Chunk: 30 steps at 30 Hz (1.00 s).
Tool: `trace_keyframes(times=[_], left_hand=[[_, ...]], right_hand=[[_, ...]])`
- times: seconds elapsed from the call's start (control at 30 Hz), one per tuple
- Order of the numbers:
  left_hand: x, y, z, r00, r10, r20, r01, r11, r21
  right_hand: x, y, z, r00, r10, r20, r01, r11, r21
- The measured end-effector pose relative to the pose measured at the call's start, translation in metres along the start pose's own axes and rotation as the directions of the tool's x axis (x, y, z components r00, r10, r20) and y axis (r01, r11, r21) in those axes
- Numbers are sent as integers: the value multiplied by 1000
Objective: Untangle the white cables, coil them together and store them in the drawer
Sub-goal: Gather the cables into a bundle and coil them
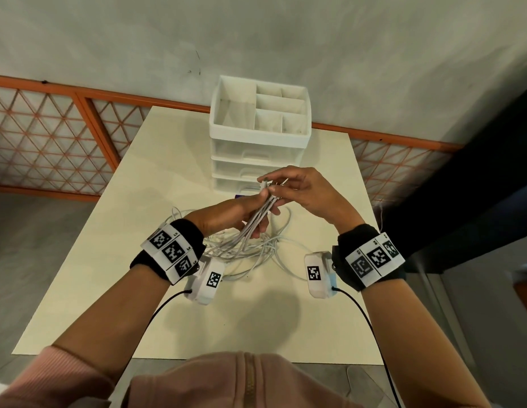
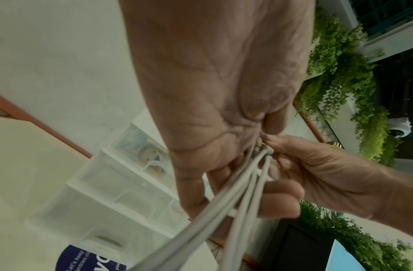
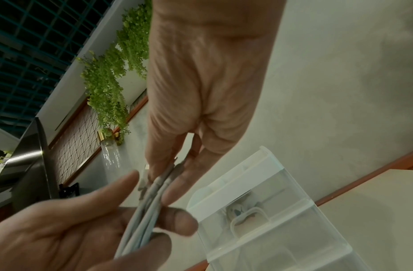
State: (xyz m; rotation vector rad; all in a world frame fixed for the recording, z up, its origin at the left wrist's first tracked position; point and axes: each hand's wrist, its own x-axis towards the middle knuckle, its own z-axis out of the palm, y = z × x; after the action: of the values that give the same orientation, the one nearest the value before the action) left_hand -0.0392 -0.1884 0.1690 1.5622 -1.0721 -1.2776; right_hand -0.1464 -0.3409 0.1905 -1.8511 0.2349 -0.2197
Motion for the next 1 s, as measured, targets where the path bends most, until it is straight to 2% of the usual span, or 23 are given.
trace_keyframes(times=[0.17, 0.33, 0.6, 0.67, 0.73, 0.8, 0.83, 0.9, 1.0], left_hand=[[5, 0, 6, 991, 67, -118, -69, 998, -9], [6, 0, 3, 996, 46, -75, -48, 998, -31], [11, -1, 3, 997, 58, -43, -60, 996, -62], [12, -1, 5, 998, 55, -33, -58, 996, -73], [14, 3, 9, 996, 77, -38, -81, 992, -101], [16, 9, 11, 989, 113, -97, -128, 980, -156], [17, 14, 12, 981, 136, -135, -161, 967, -198], [19, 21, 12, 965, 178, -195, -227, 936, -271], [19, 31, 12, 942, 211, -260, -295, 888, -352]], right_hand=[[4, -1, -4, 1000, -26, 6, 26, 1000, 15], [5, 3, -6, 997, -70, 9, 71, 994, -78], [6, 1, -11, 998, -52, 37, 54, 996, -64], [6, -2, -12, 1000, -20, 14, 20, 1000, 5], [8, -3, -13, 997, 7, -70, -1, 997, 72], [9, 0, -12, 987, 8, -159, 10, 994, 110], [9, 3, -11, 988, 12, -153, 8, 992, 129], [5, 11, -6, 998, 60, -16, -56, 984, 169], [-1, 19, 14, 960, 151, 235, -183, 976, 119]])
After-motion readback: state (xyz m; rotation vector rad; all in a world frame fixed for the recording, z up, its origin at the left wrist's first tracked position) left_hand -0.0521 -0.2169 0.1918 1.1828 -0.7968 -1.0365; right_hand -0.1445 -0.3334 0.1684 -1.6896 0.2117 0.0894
